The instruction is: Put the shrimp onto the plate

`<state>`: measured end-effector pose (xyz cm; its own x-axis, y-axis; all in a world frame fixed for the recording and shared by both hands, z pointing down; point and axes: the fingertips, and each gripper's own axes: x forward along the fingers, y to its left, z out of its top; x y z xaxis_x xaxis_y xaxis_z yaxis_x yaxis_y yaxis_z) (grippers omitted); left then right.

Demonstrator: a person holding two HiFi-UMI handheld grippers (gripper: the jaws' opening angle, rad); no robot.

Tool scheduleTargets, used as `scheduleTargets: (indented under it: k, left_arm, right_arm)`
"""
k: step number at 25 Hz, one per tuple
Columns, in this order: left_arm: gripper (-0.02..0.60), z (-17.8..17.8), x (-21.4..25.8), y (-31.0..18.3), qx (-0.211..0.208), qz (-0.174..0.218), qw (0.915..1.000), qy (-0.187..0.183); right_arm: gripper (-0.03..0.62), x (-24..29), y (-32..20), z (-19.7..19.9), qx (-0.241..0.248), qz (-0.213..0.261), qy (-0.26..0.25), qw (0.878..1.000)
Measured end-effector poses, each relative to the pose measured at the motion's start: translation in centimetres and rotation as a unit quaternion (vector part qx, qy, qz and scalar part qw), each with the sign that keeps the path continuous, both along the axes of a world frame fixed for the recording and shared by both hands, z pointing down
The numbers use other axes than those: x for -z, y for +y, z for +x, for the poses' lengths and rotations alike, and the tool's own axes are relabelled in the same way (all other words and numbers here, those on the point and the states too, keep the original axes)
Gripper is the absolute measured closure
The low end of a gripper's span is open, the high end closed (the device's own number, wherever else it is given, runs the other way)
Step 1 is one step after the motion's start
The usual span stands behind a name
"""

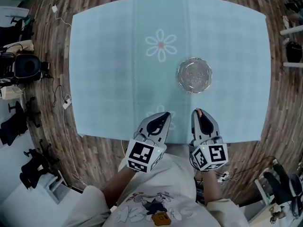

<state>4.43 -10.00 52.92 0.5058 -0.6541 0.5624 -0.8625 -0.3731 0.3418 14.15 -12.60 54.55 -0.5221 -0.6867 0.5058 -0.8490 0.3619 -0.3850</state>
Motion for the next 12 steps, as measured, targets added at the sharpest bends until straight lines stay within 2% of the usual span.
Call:
scheduleTargets:
  k: [12]
  left_arm:
    - [0.574,0.2,-5.9,-1.5,-0.007,-0.032,0.9995,-0.003]
  right_arm:
    - [0.534,-5.5,-2.5,-0.5,0.000,-0.023,0.016,1.000]
